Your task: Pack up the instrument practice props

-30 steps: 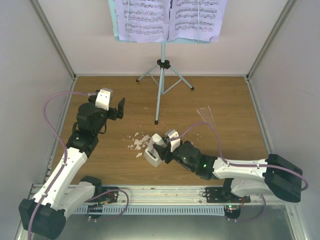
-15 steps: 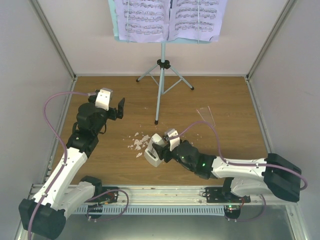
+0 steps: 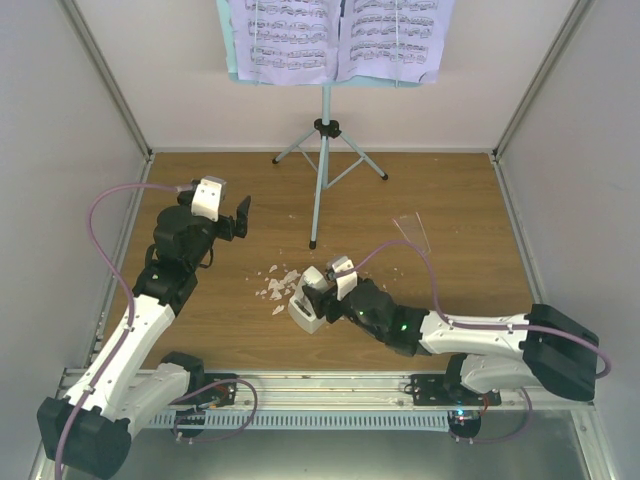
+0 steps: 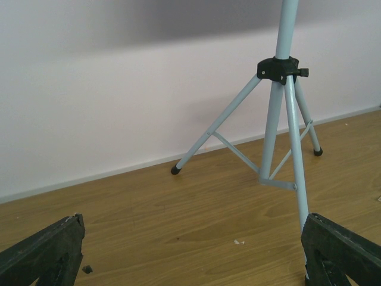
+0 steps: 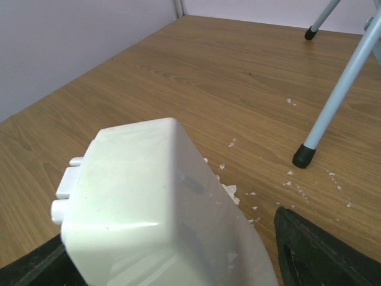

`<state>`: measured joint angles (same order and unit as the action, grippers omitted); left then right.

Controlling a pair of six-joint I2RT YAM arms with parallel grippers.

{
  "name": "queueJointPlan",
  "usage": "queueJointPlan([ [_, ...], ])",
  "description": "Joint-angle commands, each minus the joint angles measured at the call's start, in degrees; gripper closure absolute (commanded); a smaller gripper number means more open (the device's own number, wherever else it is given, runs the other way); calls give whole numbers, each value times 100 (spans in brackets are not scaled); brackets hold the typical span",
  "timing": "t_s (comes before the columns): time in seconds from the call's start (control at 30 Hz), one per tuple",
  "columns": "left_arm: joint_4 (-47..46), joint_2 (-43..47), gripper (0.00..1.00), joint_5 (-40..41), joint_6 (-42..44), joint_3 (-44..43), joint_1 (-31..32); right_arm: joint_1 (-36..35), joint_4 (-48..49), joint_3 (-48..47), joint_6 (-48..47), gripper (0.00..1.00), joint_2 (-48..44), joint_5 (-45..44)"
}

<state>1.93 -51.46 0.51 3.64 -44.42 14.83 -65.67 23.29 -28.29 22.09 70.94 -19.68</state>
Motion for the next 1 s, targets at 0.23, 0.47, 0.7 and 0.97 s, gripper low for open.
queueJointPlan([
  [0.23, -281, 91, 1, 63, 36, 56, 50, -12, -95, -154, -402, 1, -151, 2],
  [0.47, -281, 75, 1, 63, 40, 57, 57, 6, -699, -102, -603, 0, -1173, 124],
  [0.7, -287, 71, 1, 80, 49, 56, 68, 772, -1907, 702, 598, 0, -2716, 190],
  [0.97, -264, 9, 1, 100, 49, 64, 85, 937, -2655, 1765, 2074, 0, -3687, 655],
])
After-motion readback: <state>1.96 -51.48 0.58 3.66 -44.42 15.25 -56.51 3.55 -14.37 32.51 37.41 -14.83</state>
